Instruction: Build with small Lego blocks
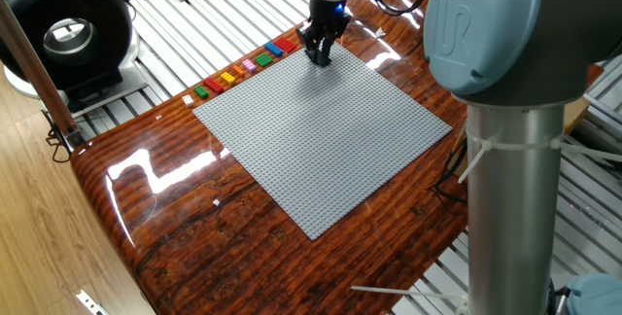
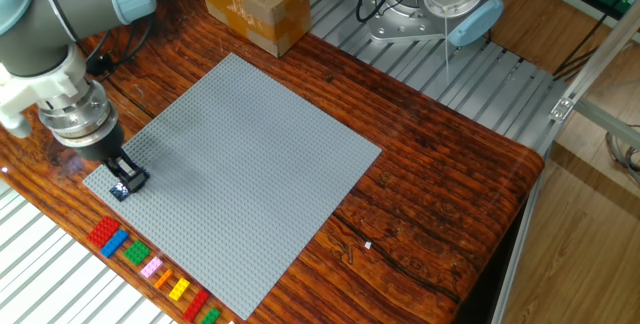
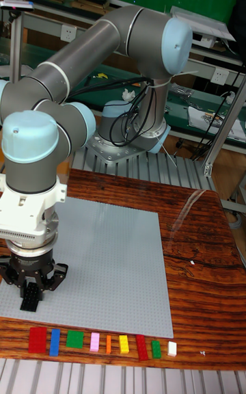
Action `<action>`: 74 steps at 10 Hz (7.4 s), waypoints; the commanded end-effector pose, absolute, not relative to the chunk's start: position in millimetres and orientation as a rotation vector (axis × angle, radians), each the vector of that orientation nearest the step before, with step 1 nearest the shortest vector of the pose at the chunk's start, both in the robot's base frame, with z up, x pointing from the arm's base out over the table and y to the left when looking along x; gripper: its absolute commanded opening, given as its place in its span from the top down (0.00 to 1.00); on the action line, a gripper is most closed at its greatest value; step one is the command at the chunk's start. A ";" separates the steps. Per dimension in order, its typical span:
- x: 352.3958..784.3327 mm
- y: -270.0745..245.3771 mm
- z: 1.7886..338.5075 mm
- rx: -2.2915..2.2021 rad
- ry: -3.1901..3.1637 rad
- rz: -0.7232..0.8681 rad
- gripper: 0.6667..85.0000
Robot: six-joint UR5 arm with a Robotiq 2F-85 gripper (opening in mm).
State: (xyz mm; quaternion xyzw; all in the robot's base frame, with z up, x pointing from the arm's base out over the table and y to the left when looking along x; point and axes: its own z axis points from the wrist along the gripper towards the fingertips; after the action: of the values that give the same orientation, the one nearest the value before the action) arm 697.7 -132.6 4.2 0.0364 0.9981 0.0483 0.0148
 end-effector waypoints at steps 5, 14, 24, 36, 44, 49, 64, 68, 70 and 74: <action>698.9 -128.9 5.3 0.066 3.102 0.169 0.58; 710.3 -132.8 6.8 0.038 3.069 0.142 0.49; 719.3 -127.9 16.2 0.104 3.078 0.151 0.49; 727.6 -143.2 17.4 0.181 3.059 0.065 0.77; 736.6 -139.0 18.1 0.305 3.025 0.059 0.92; 738.1 -135.2 16.9 0.345 3.012 0.044 0.97; 726.4 -157.7 31.7 0.263 3.084 -0.031 1.00; 756.5 -153.4 51.7 0.319 2.958 0.044 1.00; 745.7 -156.4 60.5 0.309 3.001 0.051 1.00; 713.1 -172.3 39.8 0.087 3.117 -0.033 0.73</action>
State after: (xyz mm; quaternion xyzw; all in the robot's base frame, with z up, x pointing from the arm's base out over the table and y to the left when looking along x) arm 723.6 -167.6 44.3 0.0592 0.9979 -0.0102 0.0246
